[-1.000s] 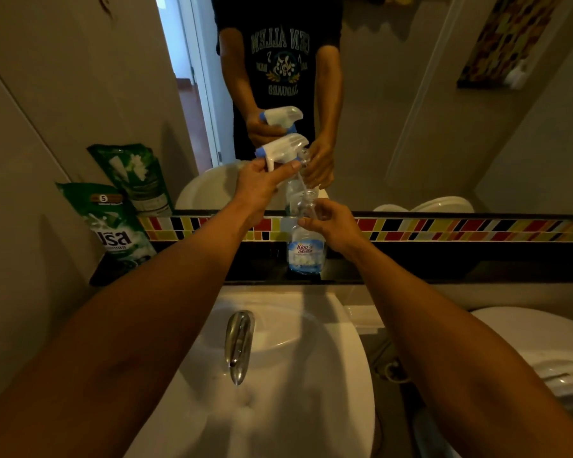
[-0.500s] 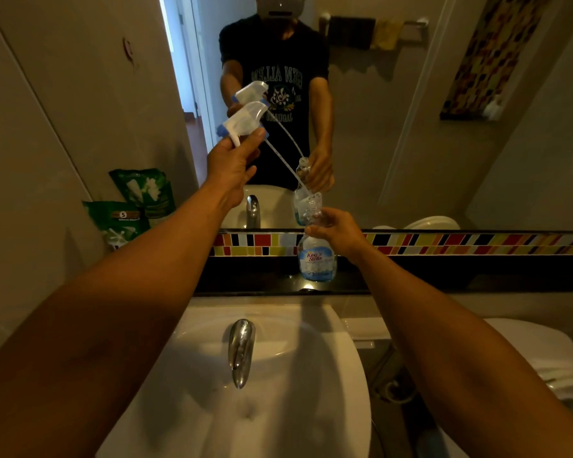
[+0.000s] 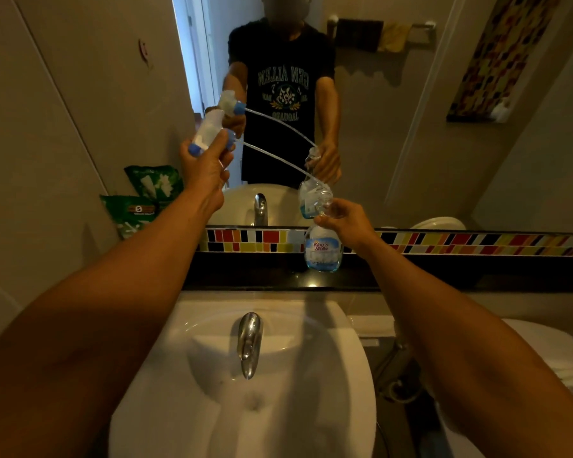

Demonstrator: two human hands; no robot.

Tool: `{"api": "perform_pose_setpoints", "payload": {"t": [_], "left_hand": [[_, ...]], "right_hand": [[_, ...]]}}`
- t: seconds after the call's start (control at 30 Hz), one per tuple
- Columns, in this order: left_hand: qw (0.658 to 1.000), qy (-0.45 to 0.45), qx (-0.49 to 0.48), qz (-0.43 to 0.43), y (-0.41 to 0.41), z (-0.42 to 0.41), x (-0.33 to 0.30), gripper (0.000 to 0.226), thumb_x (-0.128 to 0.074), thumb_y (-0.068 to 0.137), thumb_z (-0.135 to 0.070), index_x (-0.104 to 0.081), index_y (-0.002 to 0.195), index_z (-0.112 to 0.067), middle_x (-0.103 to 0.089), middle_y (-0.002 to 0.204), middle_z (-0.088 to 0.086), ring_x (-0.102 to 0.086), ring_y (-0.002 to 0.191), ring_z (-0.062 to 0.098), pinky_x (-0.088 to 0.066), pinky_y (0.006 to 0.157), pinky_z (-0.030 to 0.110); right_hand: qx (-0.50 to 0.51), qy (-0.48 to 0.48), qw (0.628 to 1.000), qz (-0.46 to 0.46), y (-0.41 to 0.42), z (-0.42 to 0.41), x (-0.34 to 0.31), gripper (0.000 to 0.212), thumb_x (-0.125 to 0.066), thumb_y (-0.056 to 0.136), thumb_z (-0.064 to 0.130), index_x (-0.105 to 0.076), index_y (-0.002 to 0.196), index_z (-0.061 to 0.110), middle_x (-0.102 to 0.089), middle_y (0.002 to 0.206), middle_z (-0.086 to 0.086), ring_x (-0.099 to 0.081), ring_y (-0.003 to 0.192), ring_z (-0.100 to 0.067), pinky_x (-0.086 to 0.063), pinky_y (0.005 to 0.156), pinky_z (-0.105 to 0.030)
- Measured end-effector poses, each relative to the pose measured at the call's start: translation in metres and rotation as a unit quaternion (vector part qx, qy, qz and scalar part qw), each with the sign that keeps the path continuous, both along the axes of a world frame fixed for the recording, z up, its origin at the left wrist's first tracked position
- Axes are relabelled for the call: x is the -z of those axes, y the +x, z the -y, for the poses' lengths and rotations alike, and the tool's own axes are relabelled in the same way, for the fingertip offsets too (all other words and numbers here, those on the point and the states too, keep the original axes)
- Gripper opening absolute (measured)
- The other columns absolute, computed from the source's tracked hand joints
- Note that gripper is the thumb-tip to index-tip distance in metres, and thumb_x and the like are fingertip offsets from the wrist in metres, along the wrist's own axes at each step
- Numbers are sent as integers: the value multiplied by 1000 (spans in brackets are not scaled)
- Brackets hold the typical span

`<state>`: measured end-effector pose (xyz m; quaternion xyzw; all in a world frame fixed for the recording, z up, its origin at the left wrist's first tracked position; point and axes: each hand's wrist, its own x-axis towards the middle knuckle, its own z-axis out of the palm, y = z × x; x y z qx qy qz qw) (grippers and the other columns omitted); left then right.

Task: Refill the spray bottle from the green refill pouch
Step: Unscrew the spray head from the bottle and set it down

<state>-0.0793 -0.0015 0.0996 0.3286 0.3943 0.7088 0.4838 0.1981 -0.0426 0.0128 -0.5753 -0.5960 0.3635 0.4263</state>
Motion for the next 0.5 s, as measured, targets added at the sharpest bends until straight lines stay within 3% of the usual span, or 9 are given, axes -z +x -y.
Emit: {"api": "perform_pose_setpoints", "payload": {"t": [0.13, 0.23, 0.33, 0.5], "left_hand": [[997, -55, -20, 46, -14, 0, 16, 26, -66, 91, -37, -50, 111, -30, -65, 83, 4, -59, 56, 9, -44, 48, 21], [991, -97, -11, 86, -21, -2, 36, 30, -57, 95, -33, -55, 122, -20, -66, 76, 4, -57, 54, 10, -37, 46, 21], [987, -143, -10, 77, -20, 3, 58, 18, -52, 98, -29, -61, 108, -16, -65, 74, 2, -55, 55, 9, -35, 46, 20], [976, -210, -11, 61, -15, 6, 110, 8, -56, 97, -22, -61, 92, -22, -69, 92, 5, -65, 73, 13, -46, 58, 24]], "right_hand": [[2, -5, 1000, -3, -2, 0, 3, 42, -79, 90, 13, -65, 129, 8, -73, 119, -10, -71, 111, -27, -57, 101, -52], [-1, -11, 1000, -2, -4, 0, 6, 44, -79, 89, 15, -65, 131, 10, -73, 119, -8, -70, 111, -25, -57, 101, -51], [-5, -9, 1000, 3, -9, 2, 9, 43, -78, 90, 16, -66, 130, 11, -73, 117, -5, -70, 111, -24, -58, 100, -48], [-11, -8, 1000, 5, -23, -1, 19, 36, -80, 89, 16, -69, 122, 13, -73, 108, 3, -71, 104, -18, -60, 93, -41]]}}
